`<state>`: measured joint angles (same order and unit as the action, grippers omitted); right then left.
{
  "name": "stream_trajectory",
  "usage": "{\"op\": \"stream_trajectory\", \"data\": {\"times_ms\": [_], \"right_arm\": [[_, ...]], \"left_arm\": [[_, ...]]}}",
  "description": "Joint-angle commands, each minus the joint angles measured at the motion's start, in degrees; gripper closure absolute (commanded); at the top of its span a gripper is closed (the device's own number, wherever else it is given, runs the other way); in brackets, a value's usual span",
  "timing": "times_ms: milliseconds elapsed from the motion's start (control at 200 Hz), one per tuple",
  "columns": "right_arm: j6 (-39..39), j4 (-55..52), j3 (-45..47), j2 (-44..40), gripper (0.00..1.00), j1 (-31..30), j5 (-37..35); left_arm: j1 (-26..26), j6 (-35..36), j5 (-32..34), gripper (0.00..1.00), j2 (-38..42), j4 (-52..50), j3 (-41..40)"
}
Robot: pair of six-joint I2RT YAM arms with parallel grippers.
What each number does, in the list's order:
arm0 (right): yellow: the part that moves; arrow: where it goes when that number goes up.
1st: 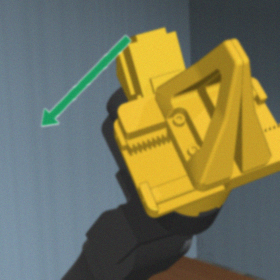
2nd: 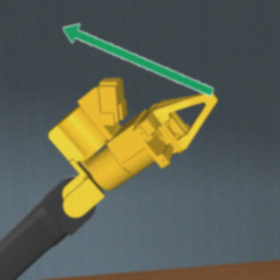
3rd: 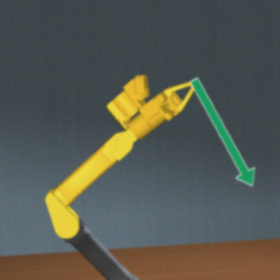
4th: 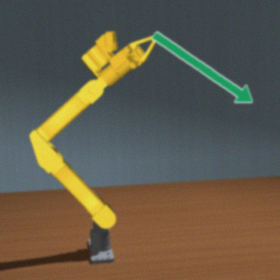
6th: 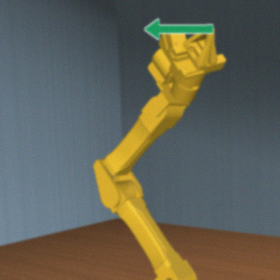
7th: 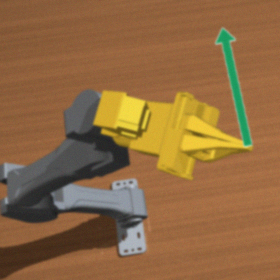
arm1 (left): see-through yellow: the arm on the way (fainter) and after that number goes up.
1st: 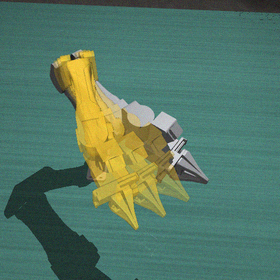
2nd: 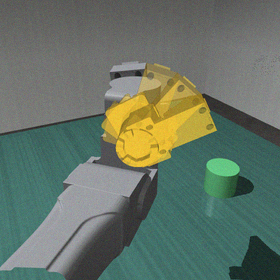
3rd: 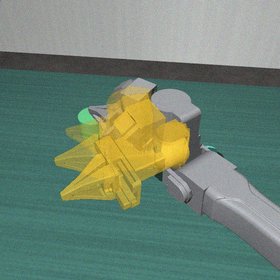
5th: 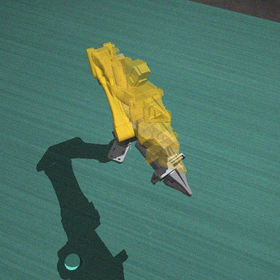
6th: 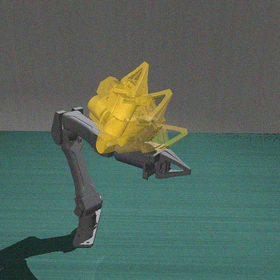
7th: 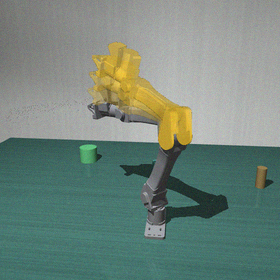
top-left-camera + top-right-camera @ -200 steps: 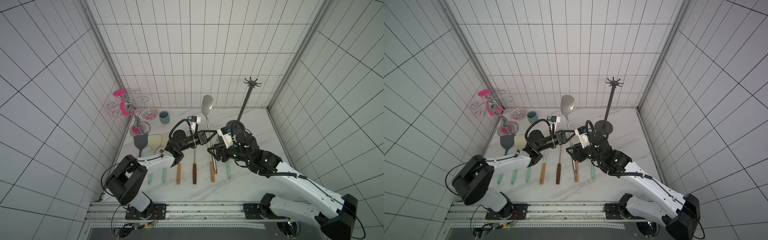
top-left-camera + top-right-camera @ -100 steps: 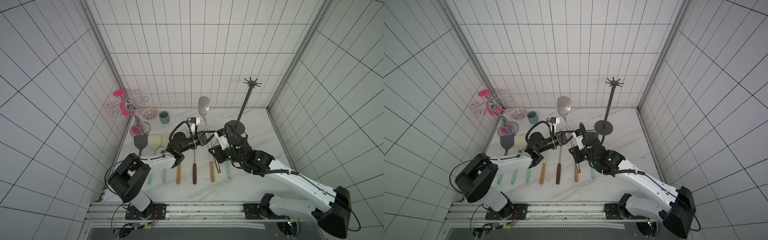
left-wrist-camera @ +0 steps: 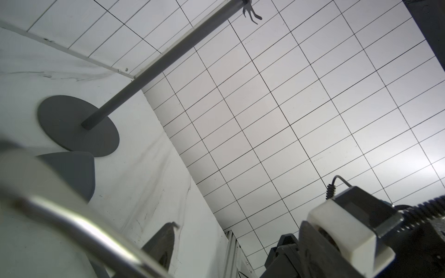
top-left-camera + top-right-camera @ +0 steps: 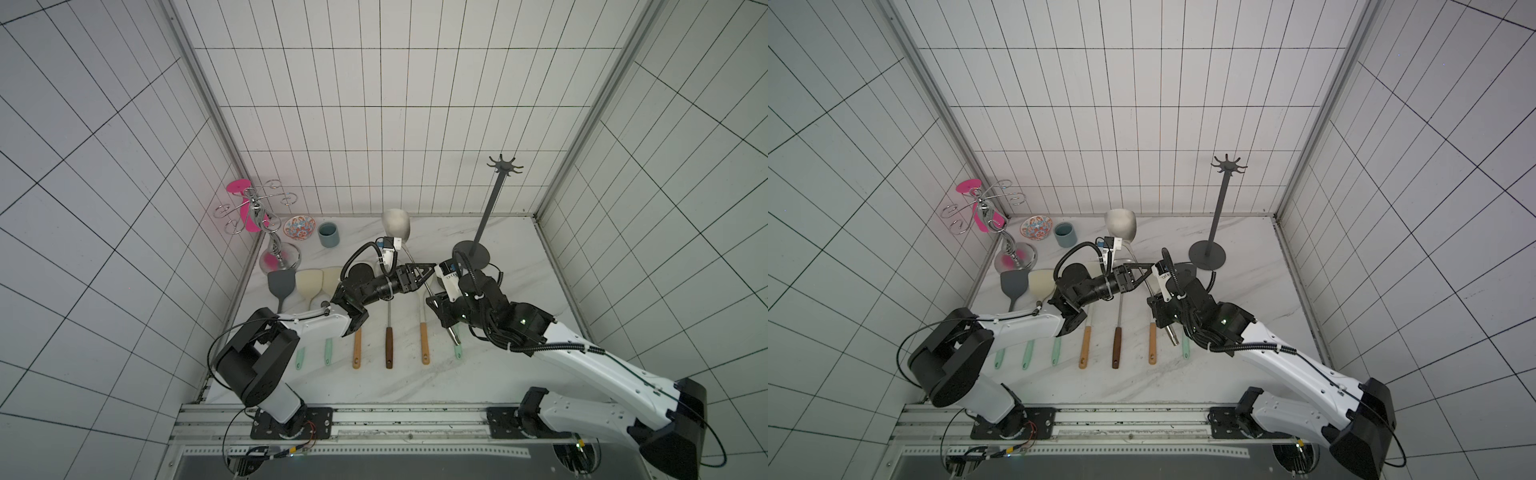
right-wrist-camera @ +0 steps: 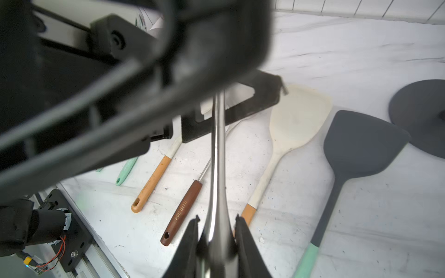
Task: Take the spatula off the kitchen utensil rack
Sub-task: Place the spatula at the center of the board.
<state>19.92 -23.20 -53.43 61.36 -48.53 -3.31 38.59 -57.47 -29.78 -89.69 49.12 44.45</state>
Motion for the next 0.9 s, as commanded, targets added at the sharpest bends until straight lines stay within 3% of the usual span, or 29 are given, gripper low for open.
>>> {"op": "stream_trajectory", "data": {"times_ms": [0, 385, 570, 740, 895], "right_arm": [[-1.0, -1.2, -1.0, -2.4, 1.0, -0.3, -6.4], [0.3, -5.2, 2.8, -8.9, 1.0, 1.3, -16.5], [0.8, -11.7, 3.5, -11.3, 1.0, 6.7, -17.7], [1.7, -16.9, 5.0, -13.5, 1.0, 12.7, -15.9], [3.2, -18.5, 7.2, -14.2, 1.0, 17.2, -13.7]], "left_arm": [[-0.2, 3.7, 2.1, 0.06, 3.2, -5.8, 0.4], [-1.5, 4.6, 2.5, 0.03, 1.8, -7.8, 1.3], [-2.9, 5.4, 2.0, 0.03, 3.5, -8.0, -0.9], [-3.4, 13.5, 5.0, 0.03, 10.1, -15.5, -4.9], [-3.4, 22.8, 13.0, 0.03, 19.6, -21.8, -10.8]]}}
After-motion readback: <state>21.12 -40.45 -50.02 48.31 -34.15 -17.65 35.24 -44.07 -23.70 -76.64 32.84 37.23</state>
